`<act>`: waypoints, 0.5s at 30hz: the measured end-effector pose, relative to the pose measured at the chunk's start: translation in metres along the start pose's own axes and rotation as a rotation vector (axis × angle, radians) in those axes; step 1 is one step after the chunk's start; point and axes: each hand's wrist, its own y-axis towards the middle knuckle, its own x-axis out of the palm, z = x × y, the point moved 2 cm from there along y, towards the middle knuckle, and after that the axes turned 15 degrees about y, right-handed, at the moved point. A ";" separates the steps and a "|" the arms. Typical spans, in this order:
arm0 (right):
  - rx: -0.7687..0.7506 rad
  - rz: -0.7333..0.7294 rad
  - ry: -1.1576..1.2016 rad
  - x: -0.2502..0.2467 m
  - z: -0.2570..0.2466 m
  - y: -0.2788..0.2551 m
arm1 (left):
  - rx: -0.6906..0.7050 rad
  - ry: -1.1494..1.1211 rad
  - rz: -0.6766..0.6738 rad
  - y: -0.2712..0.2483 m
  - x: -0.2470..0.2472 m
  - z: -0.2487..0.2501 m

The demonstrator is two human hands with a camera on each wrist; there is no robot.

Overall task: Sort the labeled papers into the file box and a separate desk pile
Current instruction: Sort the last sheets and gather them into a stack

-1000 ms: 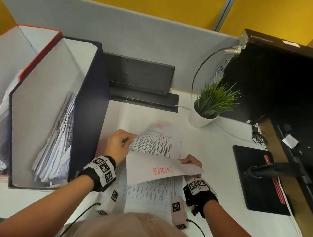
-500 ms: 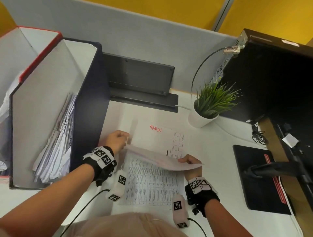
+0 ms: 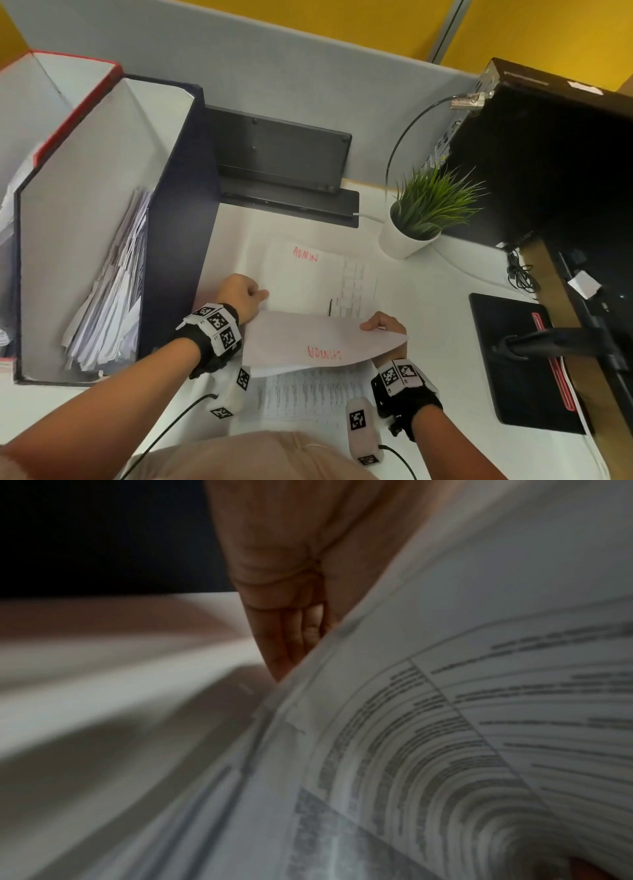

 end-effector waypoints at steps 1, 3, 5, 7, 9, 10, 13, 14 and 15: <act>0.030 0.006 0.043 0.000 -0.001 0.000 | 0.021 0.018 0.024 0.000 -0.003 -0.002; 0.016 0.025 0.072 -0.002 -0.003 0.002 | 0.061 -0.047 0.070 -0.001 -0.007 -0.007; -0.026 0.025 0.033 -0.004 -0.005 0.004 | 0.092 -0.244 0.095 -0.004 -0.010 -0.010; 0.001 0.027 0.041 -0.005 -0.005 0.004 | 0.131 -0.387 0.084 -0.009 -0.011 -0.008; -0.028 0.045 -0.031 -0.006 -0.005 0.006 | 0.169 -0.455 0.058 -0.013 -0.009 -0.006; -0.060 0.055 -0.099 -0.005 -0.006 0.005 | 0.154 -0.493 0.031 -0.014 -0.008 -0.006; -0.181 0.037 -0.373 -0.005 -0.006 0.002 | 0.056 -0.631 -0.094 -0.012 -0.005 -0.009; -0.207 0.034 -0.429 -0.005 -0.006 0.001 | 0.044 -0.665 -0.138 -0.012 -0.005 -0.009; -0.226 0.032 -0.447 -0.005 -0.007 0.001 | 0.042 -0.685 -0.177 -0.012 -0.005 -0.007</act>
